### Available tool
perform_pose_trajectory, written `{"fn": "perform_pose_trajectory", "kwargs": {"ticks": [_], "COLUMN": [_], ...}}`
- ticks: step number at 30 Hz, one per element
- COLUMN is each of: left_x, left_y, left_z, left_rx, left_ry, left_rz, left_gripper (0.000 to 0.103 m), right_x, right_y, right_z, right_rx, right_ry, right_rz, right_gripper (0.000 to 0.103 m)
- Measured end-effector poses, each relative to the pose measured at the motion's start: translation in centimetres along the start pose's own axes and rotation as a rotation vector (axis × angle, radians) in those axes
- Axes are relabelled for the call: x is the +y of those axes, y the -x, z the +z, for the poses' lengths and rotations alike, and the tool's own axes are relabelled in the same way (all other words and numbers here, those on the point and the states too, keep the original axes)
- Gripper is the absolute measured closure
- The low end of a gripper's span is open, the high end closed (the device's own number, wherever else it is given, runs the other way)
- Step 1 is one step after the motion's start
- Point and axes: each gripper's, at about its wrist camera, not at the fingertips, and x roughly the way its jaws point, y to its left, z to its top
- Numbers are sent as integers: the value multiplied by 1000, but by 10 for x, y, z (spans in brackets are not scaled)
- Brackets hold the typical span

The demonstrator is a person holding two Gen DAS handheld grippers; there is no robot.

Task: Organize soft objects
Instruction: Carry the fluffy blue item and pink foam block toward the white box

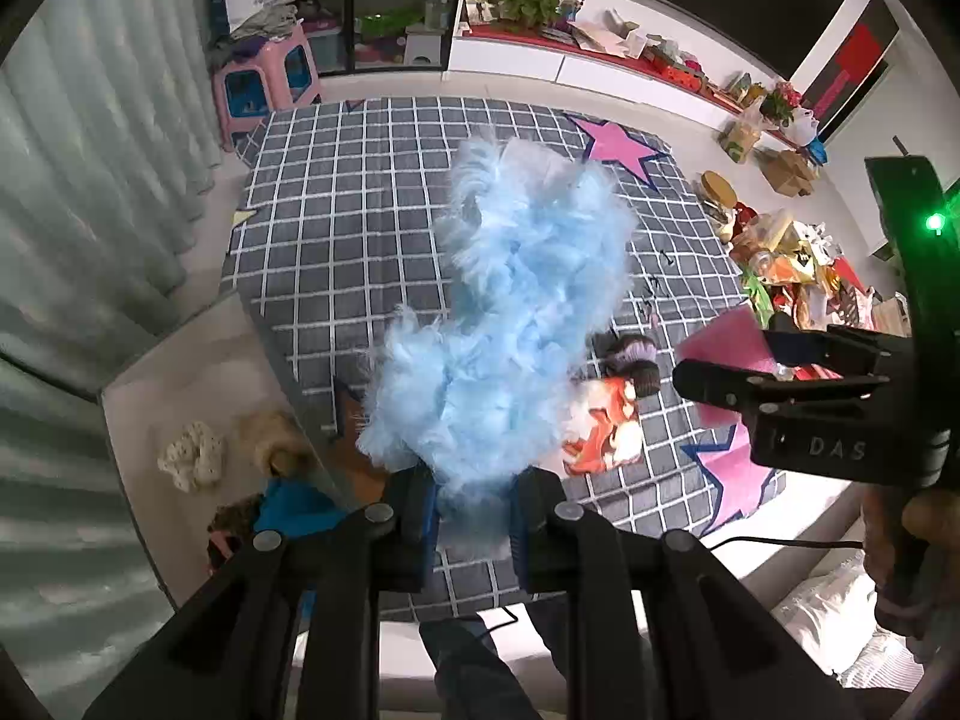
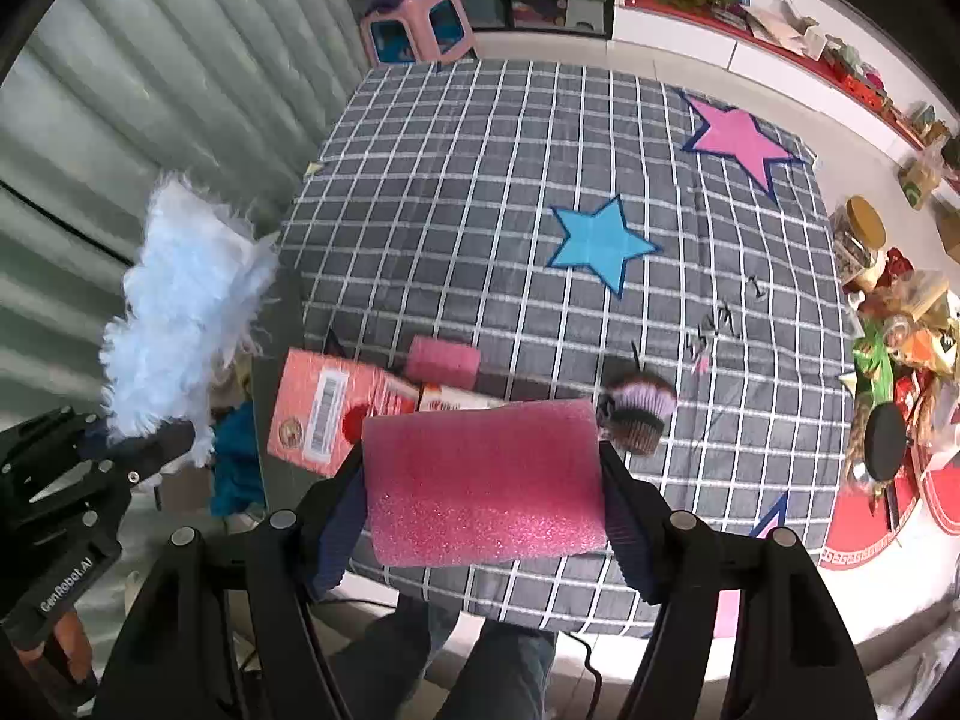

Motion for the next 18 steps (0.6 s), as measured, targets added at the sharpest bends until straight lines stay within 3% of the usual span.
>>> {"fn": "perform_pose_trajectory", "kwargs": {"ticks": [10, 18], "left_x": [12, 40], "left_y": [0, 5], "left_z": [-26, -34], "left_rx": [24, 8], "left_ry": [34, 92], "left_rz": [-13, 3], "left_gripper": [82, 82], "right_x": [14, 47], "right_y": [-13, -16], "right_z": [-31, -26], "right_rx": [49, 53], "right_ry": [-20, 25], "right_rz": [1, 13], "right_gripper": [32, 32]}}
